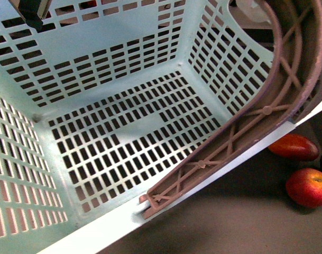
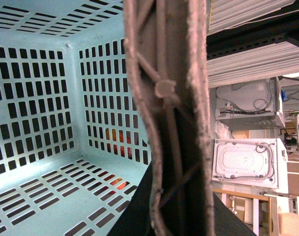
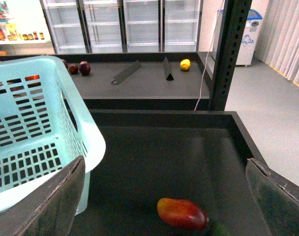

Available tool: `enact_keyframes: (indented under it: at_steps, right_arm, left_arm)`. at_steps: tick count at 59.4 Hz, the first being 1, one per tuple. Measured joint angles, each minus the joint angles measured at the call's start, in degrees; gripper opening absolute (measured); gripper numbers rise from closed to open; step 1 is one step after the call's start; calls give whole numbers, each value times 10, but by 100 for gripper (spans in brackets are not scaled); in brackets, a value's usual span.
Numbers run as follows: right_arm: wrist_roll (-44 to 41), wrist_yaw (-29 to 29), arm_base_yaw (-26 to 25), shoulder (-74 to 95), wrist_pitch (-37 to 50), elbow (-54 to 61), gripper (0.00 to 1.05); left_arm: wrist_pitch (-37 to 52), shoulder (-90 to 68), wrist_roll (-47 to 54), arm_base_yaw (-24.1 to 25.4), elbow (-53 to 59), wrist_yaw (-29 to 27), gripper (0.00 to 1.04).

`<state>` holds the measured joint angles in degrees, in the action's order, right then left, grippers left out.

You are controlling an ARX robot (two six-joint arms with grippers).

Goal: Pick apple with right arm and hold basket with left

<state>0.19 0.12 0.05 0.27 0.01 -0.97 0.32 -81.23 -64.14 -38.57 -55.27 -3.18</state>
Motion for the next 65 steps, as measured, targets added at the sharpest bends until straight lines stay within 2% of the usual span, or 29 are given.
enact_keyframes:
  at_steps: [2, 7, 9, 13, 18, 23, 44, 50, 65]
  right_arm:
    - [2, 11, 3, 5, -7, -2, 96]
    - [22, 113, 17, 93, -143, -57, 96]
    - [24, 123, 9, 132, -171, -69, 96]
    - [24, 119, -11, 184, -171, -70, 96]
    - [24, 94, -52, 267, -116, -70, 96]
    - [23, 93, -70, 340, -54, -76, 96]
    - [-10, 84, -73, 793, 225, -205, 96]
    - [-22, 80, -80, 905, 242, -251, 96]
    - [3, 47, -80, 1143, 207, -380, 96]
  left_arm:
    - [0, 0, 0, 0, 0, 0, 6]
    - [0, 0, 0, 0, 0, 3, 6]
    - [0, 0, -2, 0, 0, 4, 6]
    - [0, 0, -1, 0, 0, 5, 6]
    - [0, 0, -2, 0, 0, 6, 6]
    - [0, 0, -1, 0, 0, 3, 6]
    - [0, 0, 0, 0, 0, 4, 6]
    - [0, 0, 0, 0, 0, 5, 6]
    - [0, 0, 0, 0, 0, 2, 6]
